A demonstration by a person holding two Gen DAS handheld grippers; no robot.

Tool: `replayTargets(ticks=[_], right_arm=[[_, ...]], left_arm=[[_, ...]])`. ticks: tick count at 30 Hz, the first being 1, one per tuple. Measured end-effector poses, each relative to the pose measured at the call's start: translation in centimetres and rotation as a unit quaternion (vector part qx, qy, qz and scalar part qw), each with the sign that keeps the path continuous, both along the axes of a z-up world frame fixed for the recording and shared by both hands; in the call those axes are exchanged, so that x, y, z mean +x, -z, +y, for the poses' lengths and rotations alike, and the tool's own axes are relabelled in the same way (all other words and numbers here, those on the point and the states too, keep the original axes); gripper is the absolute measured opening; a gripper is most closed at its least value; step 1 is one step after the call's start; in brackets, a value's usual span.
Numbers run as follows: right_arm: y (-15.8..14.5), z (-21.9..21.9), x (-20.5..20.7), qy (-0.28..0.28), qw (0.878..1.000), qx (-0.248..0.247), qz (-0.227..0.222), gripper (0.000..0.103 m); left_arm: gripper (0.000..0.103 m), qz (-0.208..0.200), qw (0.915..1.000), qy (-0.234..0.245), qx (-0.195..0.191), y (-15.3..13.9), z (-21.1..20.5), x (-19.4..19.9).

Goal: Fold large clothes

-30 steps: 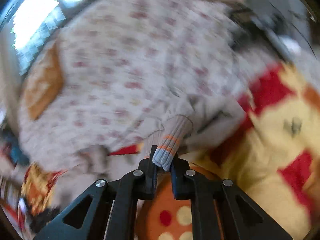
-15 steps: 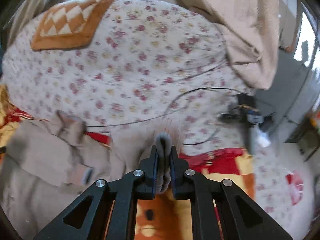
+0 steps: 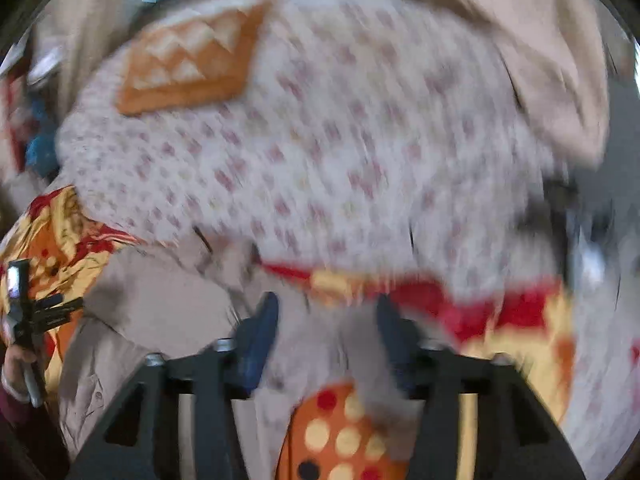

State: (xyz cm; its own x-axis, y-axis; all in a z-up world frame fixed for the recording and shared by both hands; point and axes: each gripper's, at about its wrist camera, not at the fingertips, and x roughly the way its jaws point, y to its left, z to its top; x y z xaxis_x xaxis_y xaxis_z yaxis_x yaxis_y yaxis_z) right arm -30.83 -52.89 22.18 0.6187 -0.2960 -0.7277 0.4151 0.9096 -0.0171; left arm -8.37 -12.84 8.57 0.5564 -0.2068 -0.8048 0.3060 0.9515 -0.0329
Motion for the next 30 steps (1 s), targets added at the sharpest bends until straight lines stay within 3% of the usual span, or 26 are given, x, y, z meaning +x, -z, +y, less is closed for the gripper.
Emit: replayTargets(ticks=[5,7,10,12,14,15,16,18,22,25,30], right_arm=[[9.8,-3.7,-3.9,0.113,0.989,-0.006,0.095,0.054],[12.0,-5.3,-6.0,0.145,0.985,0.018,0.091,0.058],[14.4,-7.9,-8.5,0.194,0.977,0.069,0.053,0.072],[15.8,-8.7,-8.7,0.193,0.975,0.101,0.043,0.071],[16.9,-9.1,-8.5,0.182,0.974,0.13,0.034,0.05],[16.9,-9.1,-8.5,0.18,0.974,0.136,0.026,0.014],[16.5,-9.0,-8.8,0.181,0.974,0.139,0.013,0.009],[14.9,-8.4,-9.4,0.174,0.975,0.137,-0.019,0.008],[8.4,-6.8,-10.6,0.117,0.98,0.136,-0.091,0.008],[1.4,-4.7,-10.1,0.03,0.981,0.122,-0.149,0.008],[-7.4,0.9,-5.6,-0.138,0.969,0.096,-0.182,0.008]], left_arm=[[0.078,0.014,0.9998,-0.008,0.009,1.1,0.5,0.5],[0.078,0.016,0.9998,-0.012,0.009,1.4,0.6,0.6],[0.078,0.02,0.9997,-0.012,0.012,1.7,0.1,0.5],[0.078,0.02,0.9996,-0.006,0.017,1.8,-0.4,0.2],[0.078,0.016,0.9995,0.004,0.026,1.9,-1.1,-0.2],[0.078,0.014,0.9994,0.01,0.031,1.9,-1.3,-0.3],[0.078,0.011,0.9992,0.014,0.035,1.8,-1.5,-0.4],[0.078,0.005,0.9991,0.016,0.04,1.6,-1.6,-0.4],[0.078,0.008,0.9998,0.002,0.017,1.2,-0.7,0.1],[0.078,0.009,0.9999,-0.004,0.002,0.9,0.0,0.1],[0.078,-0.002,1.0,-0.002,-0.001,0.1,1.3,-0.4]])
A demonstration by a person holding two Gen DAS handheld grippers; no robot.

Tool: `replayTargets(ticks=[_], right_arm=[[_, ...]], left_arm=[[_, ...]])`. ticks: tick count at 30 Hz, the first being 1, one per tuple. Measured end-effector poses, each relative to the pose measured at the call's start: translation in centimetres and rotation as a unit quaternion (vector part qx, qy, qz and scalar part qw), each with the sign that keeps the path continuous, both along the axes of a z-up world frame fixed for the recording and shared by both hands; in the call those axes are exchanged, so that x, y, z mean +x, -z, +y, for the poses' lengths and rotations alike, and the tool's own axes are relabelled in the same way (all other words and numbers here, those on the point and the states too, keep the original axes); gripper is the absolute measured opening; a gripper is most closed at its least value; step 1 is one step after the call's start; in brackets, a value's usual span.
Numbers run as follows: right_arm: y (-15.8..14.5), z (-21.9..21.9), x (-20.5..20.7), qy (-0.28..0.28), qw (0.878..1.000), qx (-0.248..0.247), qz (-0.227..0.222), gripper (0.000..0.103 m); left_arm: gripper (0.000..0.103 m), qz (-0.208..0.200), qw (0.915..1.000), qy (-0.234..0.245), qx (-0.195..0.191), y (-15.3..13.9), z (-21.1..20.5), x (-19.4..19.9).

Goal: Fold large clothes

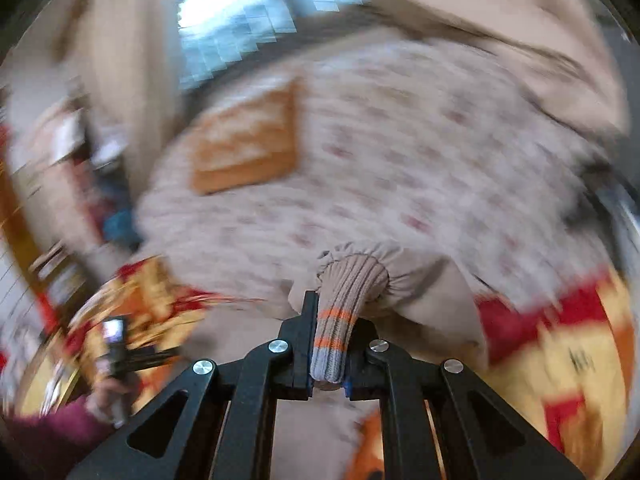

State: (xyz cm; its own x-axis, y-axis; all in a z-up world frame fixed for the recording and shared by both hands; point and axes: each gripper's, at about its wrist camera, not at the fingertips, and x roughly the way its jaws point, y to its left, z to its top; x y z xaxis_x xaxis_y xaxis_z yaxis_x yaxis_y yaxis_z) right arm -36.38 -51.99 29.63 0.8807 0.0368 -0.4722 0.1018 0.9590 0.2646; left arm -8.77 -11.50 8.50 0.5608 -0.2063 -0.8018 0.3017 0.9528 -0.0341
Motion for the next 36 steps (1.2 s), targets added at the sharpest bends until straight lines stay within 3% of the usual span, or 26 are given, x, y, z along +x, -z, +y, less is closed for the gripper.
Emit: replayTargets(ticks=[3,6,10,13,15,17,18,19,21,24,26,28,31,33,36], right_arm=[[-2.2,4.7,4.8,-0.095,0.995,-0.031,0.024,0.008],[-1.3,9.9,10.7,-0.189,0.978,-0.054,0.074,0.008],[4.0,15.8,19.4,-0.254,0.954,-0.049,0.155,0.008],[9.8,20.1,25.2,-0.288,0.934,-0.035,0.207,0.008],[14.0,22.3,28.2,-0.288,0.928,-0.032,0.234,0.01],[17.8,23.4,30.8,-0.262,0.931,-0.03,0.254,0.021],[19.5,23.0,32.0,-0.243,0.933,-0.004,0.265,0.037],[20.2,22.5,32.2,-0.234,0.934,0.028,0.269,0.048],[20.1,20.5,31.6,-0.216,0.94,0.068,0.254,0.049],[17.3,16.1,27.0,-0.178,0.959,0.089,0.202,0.056],[15.6,13.9,23.7,-0.146,0.969,0.067,0.188,0.063],[14.7,11.6,19.2,-0.096,0.978,0.015,0.183,0.066],[15.5,8.7,13.6,-0.026,0.978,-0.069,0.197,0.069],[17.1,7.1,10.7,0.002,0.973,-0.083,0.215,0.069],[19.9,5.5,8.7,0.012,0.968,-0.06,0.244,0.07]], left_arm=[[0.078,-0.003,1.0,-0.003,-0.004,-0.4,1.3,-0.1],[0.078,-0.007,0.9997,-0.017,-0.013,-0.6,3.0,0.0],[0.079,0.0,0.999,-0.035,-0.028,-0.3,4.9,0.4],[0.078,0.01,0.9984,-0.045,-0.032,0.4,5.5,0.9],[0.079,0.016,0.9983,-0.045,-0.033,0.8,5.5,1.2],[0.079,0.02,0.9983,-0.042,-0.034,0.8,5.2,1.4],[0.079,0.021,0.9984,-0.038,-0.037,0.8,5.0,1.4],[0.079,0.02,0.9985,-0.032,-0.04,0.6,4.7,1.4],[0.079,0.019,0.9985,-0.018,-0.049,0.2,3.9,1.3],[0.083,0.019,0.9977,0.001,-0.066,0.0,2.2,1.6],[0.084,0.026,0.9972,0.01,-0.07,0.4,0.8,2.2],[0.084,0.041,0.9966,0.011,-0.07,1.1,-0.7,2.9],[0.084,0.044,0.9963,-0.002,-0.074,1.8,-2.7,4.2],[0.084,0.039,0.9967,-0.022,-0.067,2.2,-3.9,5.4],[0.084,0.047,0.9949,-0.047,-0.077,3.0,-4.9,6.9]])
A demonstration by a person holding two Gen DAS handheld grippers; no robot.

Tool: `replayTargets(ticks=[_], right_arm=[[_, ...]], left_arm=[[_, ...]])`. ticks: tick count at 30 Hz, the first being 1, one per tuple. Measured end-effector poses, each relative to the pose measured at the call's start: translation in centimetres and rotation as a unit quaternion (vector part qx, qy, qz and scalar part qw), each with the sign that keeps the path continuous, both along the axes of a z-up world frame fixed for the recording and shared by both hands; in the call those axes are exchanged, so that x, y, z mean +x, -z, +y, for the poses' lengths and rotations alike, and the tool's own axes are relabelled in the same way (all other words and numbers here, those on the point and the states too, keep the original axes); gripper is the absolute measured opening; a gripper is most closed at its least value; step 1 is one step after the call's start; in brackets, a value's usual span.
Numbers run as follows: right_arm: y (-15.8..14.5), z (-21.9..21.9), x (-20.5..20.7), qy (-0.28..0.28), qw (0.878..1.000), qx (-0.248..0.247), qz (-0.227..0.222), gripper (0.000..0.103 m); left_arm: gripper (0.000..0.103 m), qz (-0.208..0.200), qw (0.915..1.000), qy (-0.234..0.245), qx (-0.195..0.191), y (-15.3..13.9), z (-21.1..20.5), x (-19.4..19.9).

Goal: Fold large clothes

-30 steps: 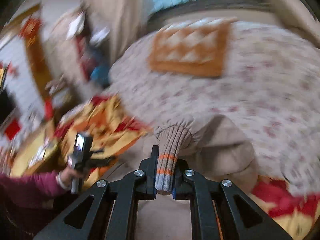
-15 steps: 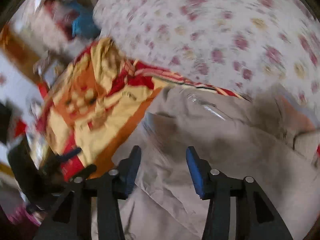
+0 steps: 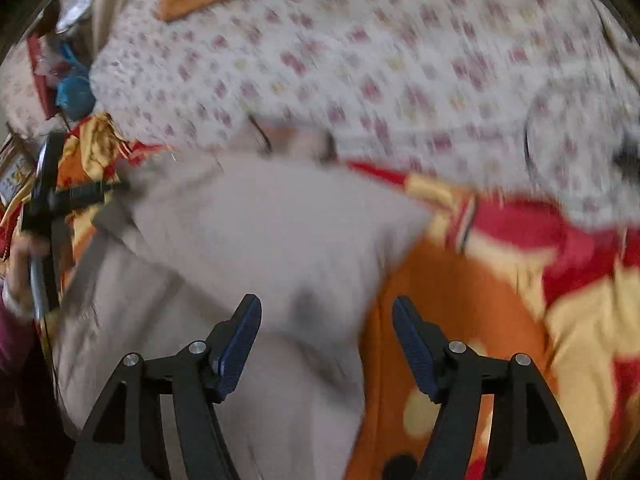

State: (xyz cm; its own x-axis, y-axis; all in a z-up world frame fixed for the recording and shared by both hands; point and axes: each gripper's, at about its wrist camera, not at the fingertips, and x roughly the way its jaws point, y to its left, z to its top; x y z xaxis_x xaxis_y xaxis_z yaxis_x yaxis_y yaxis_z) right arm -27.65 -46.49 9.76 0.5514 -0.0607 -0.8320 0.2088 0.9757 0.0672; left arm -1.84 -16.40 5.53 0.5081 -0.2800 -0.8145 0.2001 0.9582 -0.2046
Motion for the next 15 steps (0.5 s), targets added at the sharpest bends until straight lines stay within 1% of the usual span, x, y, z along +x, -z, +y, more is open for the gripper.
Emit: replayTargets(ticks=[2,3,4,5,6,8,10,11,12,13,14,15], right_arm=[[2.3,0.1,0.4,0.002,1.0,-0.013,0.021,0.07],[3.3,0.3,0.9,0.0,0.999,-0.027,0.028,0.069],[3.7,0.7,1.3,-0.002,0.999,-0.031,0.03,0.061],[3.9,0.7,1.6,-0.001,0.999,-0.033,0.027,0.047],[4.1,0.6,2.0,0.004,0.999,-0.032,0.02,0.01],[3.4,-0.7,1.2,0.038,0.999,-0.025,-0.005,0.01],[3.3,-2.3,0.1,0.075,0.997,-0.019,-0.015,0.006],[3.9,-3.3,-0.4,0.096,0.995,-0.009,-0.01,0.006],[4.9,-3.9,-0.6,0.107,0.994,0.006,0.005,0.005],[5.5,-3.7,-0.6,0.103,0.994,0.014,0.014,0.005],[5.7,-3.5,-0.8,0.092,0.995,0.023,0.016,0.005],[5.1,-3.3,-1.3,0.083,0.996,0.029,0.01,0.01]], left_arm=[[0.083,0.006,0.9999,-0.005,-0.007,0.5,-0.5,0.5],[0.078,0.011,0.9999,-0.007,-0.001,0.7,-0.8,0.6],[0.072,0.015,0.9998,-0.005,0.007,0.9,-1.0,0.5],[0.062,0.018,0.9998,0.002,0.013,0.9,-1.2,0.3],[0.061,0.018,0.9996,0.015,0.014,0.7,-1.2,-0.2],[0.061,0.002,0.9993,0.036,0.011,0.2,-1.2,-1.4],[0.068,0.001,0.998,0.062,0.01,0.3,-1.5,-2.2],[0.073,0.004,0.9977,0.067,0.013,0.6,-1.6,-2.3],[0.073,0.006,0.9973,0.068,0.025,1.0,-1.8,-2.4],[0.074,0.006,0.9968,0.068,0.042,1.3,-1.9,-2.5],[0.074,0.007,0.9964,0.069,0.049,1.3,-1.9,-2.6],[0.074,0.008,0.9963,0.069,0.05,1.2,-1.6,-2.7]])
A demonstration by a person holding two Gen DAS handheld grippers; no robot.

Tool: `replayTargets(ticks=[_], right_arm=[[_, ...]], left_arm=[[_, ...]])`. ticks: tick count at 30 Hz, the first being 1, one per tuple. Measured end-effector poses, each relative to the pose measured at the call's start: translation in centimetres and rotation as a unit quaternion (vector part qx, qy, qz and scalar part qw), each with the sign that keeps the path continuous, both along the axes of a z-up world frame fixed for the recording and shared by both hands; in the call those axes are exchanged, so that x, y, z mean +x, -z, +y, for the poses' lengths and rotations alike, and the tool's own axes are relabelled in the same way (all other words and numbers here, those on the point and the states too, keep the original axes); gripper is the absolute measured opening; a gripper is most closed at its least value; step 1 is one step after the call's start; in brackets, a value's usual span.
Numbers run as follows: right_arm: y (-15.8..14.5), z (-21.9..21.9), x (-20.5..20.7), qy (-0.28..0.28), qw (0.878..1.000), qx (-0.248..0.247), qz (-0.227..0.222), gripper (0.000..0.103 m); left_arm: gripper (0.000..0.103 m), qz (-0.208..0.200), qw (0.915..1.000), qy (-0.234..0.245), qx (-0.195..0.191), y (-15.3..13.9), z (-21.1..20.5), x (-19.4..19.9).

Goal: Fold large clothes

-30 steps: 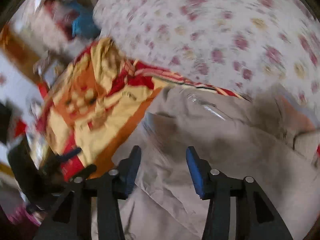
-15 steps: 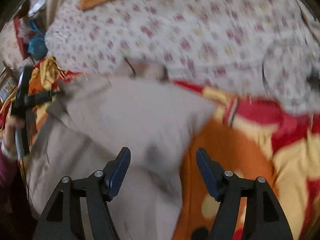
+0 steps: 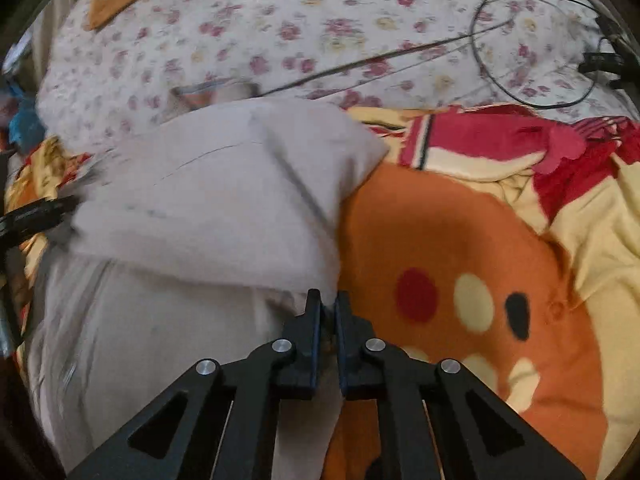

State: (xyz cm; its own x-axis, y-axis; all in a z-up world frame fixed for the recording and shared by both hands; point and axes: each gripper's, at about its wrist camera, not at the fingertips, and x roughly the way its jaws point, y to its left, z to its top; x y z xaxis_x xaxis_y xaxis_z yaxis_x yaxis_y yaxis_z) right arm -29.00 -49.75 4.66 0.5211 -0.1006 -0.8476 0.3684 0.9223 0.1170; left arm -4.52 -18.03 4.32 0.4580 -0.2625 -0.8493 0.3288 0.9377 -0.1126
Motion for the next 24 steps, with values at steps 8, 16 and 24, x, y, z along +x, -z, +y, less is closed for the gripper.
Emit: replayTargets(ticks=[8,16,24], right_arm=[[-6.0,-0.6,0.4,0.04,0.997,-0.001,-0.068,0.056],[-0.7,1.5,9.9,0.028,0.999,-0.034,-0.009,0.051],[0.9,-1.5,8.5,0.092,0.995,-0.033,0.009,0.054]], left_arm=[[0.074,-0.058,0.9959,-0.065,-0.026,-4.2,2.3,-0.6],[0.076,-0.037,0.9973,-0.023,0.059,0.1,-1.9,1.4],[0.096,-0.055,0.9953,-0.021,0.077,1.6,-1.9,1.5]])
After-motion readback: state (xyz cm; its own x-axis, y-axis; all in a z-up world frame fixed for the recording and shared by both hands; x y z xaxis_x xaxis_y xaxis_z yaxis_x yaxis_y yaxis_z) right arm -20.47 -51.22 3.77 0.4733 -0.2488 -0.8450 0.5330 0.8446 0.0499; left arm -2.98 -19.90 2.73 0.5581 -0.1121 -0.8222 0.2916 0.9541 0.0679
